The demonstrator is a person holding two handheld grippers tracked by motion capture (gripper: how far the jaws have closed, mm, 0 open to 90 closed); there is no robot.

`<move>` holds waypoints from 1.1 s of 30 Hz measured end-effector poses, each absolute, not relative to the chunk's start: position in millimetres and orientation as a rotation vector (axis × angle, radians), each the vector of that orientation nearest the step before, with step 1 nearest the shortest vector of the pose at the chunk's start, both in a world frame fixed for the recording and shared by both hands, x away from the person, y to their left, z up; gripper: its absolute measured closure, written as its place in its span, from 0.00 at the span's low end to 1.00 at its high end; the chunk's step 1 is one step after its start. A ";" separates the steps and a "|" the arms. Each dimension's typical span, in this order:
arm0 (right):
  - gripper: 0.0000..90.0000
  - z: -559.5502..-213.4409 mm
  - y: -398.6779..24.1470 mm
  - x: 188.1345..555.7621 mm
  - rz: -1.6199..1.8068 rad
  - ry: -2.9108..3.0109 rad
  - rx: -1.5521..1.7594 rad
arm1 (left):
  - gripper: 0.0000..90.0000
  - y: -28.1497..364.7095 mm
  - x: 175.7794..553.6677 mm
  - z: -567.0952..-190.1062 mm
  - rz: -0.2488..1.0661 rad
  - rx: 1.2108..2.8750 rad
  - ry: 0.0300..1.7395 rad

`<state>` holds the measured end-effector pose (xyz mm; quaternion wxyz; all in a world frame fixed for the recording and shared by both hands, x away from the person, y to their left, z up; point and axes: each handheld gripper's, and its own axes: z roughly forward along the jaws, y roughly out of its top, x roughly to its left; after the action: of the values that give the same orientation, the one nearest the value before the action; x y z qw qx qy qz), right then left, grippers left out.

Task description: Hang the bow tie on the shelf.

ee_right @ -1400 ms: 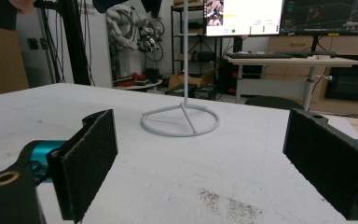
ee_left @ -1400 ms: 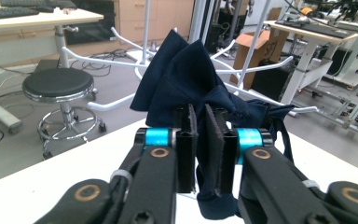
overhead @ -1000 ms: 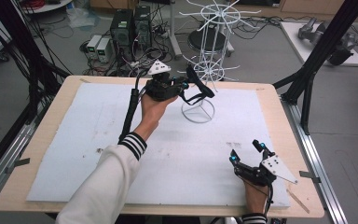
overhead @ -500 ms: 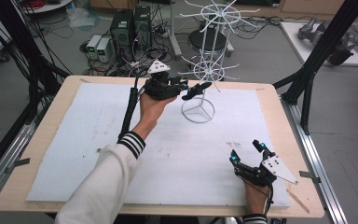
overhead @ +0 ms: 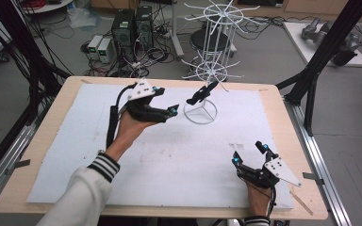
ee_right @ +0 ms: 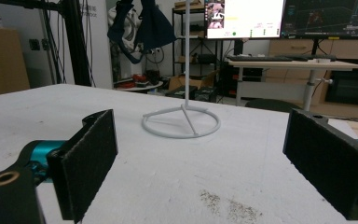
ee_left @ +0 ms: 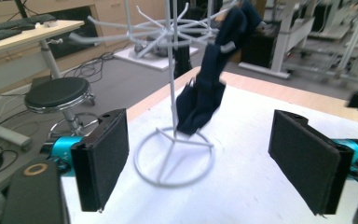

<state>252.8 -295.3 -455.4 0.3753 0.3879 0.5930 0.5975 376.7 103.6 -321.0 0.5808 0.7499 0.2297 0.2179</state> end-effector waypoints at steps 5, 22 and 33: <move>0.10 -455.4 -295.3 253.1 1.527 1.518 0.994 | 0.22 141.6 354.8 -345.4 0.528 1.738 0.524; 0.10 -455.5 -294.6 252.6 1.528 1.518 0.987 | 0.20 264.1 297.3 -422.4 0.590 1.593 0.597; 0.10 -455.6 -294.3 252.0 1.524 1.515 0.984 | 0.20 280.8 288.8 -451.9 0.643 1.525 0.667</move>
<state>252.0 -294.3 -455.6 0.3793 0.3852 0.5930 0.5968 288.8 280.8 -451.9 0.6276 0.6655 0.2909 0.2803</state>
